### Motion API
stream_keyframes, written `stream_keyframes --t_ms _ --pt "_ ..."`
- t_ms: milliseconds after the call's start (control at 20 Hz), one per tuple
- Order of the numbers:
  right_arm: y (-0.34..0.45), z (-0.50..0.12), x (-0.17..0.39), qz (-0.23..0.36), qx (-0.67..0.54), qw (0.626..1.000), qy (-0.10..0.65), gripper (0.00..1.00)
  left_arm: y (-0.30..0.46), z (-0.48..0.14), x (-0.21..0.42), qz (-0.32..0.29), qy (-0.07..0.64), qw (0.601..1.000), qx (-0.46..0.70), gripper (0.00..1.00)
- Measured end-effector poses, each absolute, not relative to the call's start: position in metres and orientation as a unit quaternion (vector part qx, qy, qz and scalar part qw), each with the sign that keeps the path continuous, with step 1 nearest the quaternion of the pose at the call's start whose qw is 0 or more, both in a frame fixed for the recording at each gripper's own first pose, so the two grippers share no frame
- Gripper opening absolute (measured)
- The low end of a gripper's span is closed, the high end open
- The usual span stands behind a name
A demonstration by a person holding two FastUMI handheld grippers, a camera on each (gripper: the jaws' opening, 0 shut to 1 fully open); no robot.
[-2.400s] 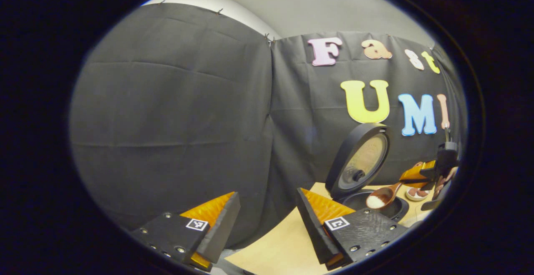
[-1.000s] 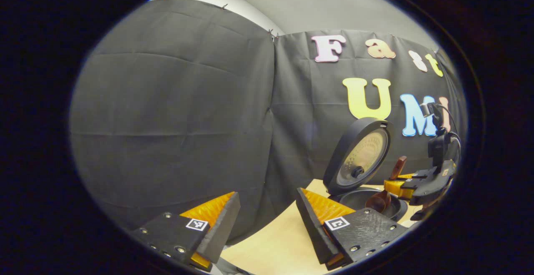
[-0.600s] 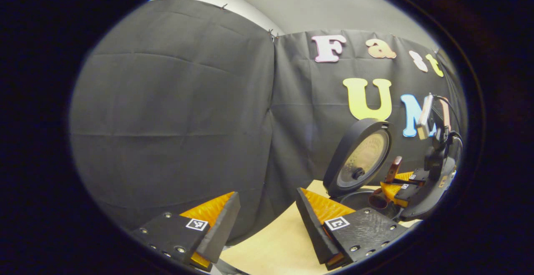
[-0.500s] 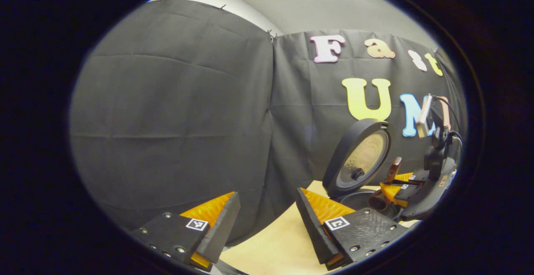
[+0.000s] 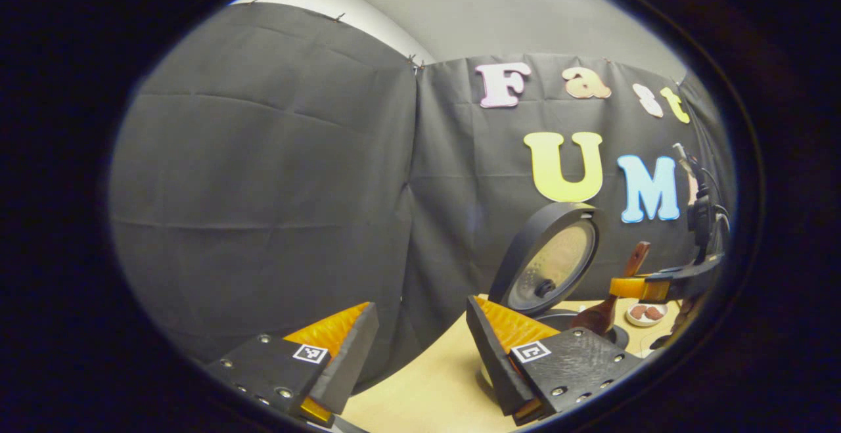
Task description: Close the left gripper, press the button to open the rice cooker; take a wooden spoon from the chopstick holder with the right hand, scoop a spoonful of rice and pour it into the rice cooker, then put the wooden spoon back into the chopstick holder.
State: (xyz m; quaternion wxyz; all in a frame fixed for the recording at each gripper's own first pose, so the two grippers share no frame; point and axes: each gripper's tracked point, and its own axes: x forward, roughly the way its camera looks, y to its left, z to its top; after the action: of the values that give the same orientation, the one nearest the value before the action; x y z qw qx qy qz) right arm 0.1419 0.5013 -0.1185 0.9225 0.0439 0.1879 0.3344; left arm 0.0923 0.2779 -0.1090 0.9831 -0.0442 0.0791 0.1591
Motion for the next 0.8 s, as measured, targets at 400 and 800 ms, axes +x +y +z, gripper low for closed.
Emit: stream_keyframes --t_ms 400,800 --pt "0.438 -0.088 0.157 0.26 0.075 0.95 0.154 0.09 0.222 -0.091 0.112 0.098 0.061 0.992 -0.045 0.85" --pt "0.328 -0.088 0.165 0.171 0.079 0.97 0.155 0.09 0.177 -0.073 0.122 0.053 0.044 0.997 -0.043 0.86"
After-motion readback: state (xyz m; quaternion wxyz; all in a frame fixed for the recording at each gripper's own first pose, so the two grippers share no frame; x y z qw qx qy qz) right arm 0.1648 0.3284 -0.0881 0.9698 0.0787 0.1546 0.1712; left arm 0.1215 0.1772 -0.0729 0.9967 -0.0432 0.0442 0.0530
